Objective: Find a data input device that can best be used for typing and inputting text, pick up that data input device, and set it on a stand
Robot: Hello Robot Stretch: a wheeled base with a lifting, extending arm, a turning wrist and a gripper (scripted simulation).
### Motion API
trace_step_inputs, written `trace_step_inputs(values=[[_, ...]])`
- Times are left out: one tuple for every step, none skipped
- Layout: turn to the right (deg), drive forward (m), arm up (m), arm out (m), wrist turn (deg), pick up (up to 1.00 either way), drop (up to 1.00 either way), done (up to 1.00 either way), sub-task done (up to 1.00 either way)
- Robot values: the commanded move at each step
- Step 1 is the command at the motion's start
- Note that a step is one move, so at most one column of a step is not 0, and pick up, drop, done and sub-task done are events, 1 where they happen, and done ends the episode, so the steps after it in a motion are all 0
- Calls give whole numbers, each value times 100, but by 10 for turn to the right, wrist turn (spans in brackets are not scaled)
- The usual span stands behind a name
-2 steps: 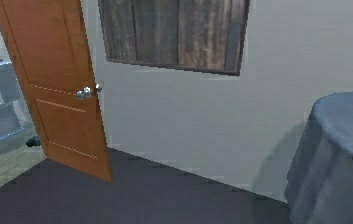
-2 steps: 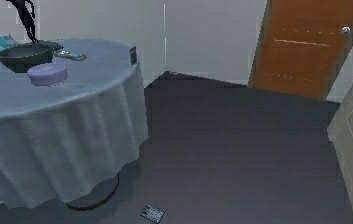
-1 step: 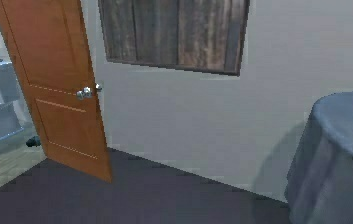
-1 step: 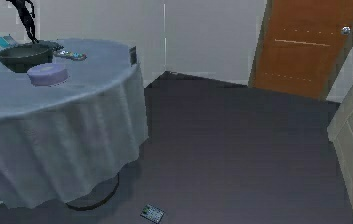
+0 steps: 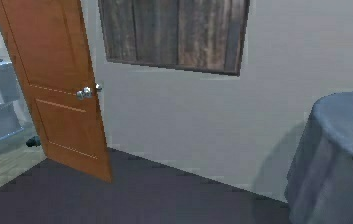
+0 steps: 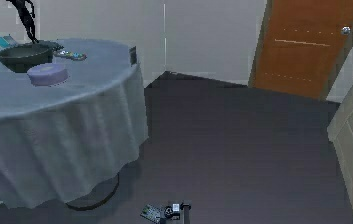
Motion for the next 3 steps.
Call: trace_step_inputs(values=[[0,0,0,0,450,0,0,0,0],[0,0,0,0,450,0,0,0,0],[0,0,0,0,450,0,0,0,0]])
